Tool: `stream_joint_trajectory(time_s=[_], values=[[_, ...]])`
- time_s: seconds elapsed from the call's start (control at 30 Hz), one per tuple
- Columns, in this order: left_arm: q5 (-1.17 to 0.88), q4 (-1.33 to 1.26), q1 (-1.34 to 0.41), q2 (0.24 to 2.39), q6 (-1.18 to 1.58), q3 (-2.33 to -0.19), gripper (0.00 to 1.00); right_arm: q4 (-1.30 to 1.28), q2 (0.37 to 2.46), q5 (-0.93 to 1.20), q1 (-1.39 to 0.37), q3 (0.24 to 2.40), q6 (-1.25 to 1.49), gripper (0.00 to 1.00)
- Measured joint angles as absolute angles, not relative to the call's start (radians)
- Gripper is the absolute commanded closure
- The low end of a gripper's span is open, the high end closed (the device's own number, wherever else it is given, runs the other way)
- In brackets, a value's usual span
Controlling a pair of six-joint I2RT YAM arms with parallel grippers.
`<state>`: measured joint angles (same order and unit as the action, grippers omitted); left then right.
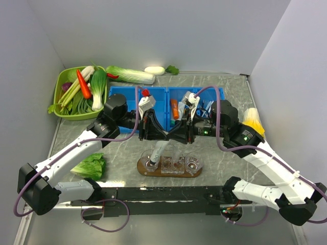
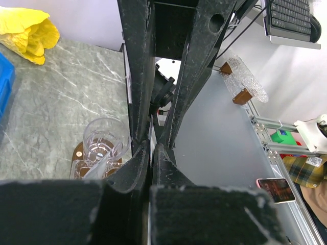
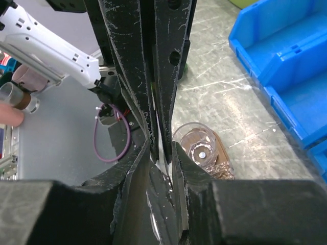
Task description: Prepare toiletry sets of a toothbrush and toothpaste on the tray
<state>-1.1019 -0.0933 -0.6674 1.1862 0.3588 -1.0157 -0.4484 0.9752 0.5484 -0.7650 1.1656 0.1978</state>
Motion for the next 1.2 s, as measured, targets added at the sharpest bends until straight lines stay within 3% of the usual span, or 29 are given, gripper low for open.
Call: stream_joint_trajectory(time_s=[0.23,0.7,0.87,0.97,1.0,1.17,1.2], values=[[-1.102,-0.084,-0.667,1.186,0.356,-1.016,0.99,-0.447,0.973,0.554,-0.765,1.156,0.2,0.71],[-1.106,-0.084,-0.667,1.186,0.356,-1.016,0.99,-0.445,0.962,0.55,-0.764,1.151,0.2,1.0],[-1.109,-0.084,-0.667,1.186,0.356,-1.016,0.99,-0.445,0.962,0.551,-0.763,1.151,0.199,1.0],[-1.105,-0.084,-0.667,1.186,0.356,-1.016,0.86,-0.444,0.959,0.551,-0.763,1.15,0.199,1.0],[-1.102,-0.084,-0.667,1.186,0.356,-1.016,0.73,-0.442,0.956,0.55,-0.763,1.148,0.199,1.0],[-1.084,-0.086,-0.67,1.186,0.349,-1.021,0.36,-0.447,0.928,0.53,-0.763,1.136,0.2,1.0],[-1.079,-0.085,-0.67,1.186,0.348,-1.024,0.21,-0.447,0.92,0.522,-0.763,1.134,0.201,1.0]])
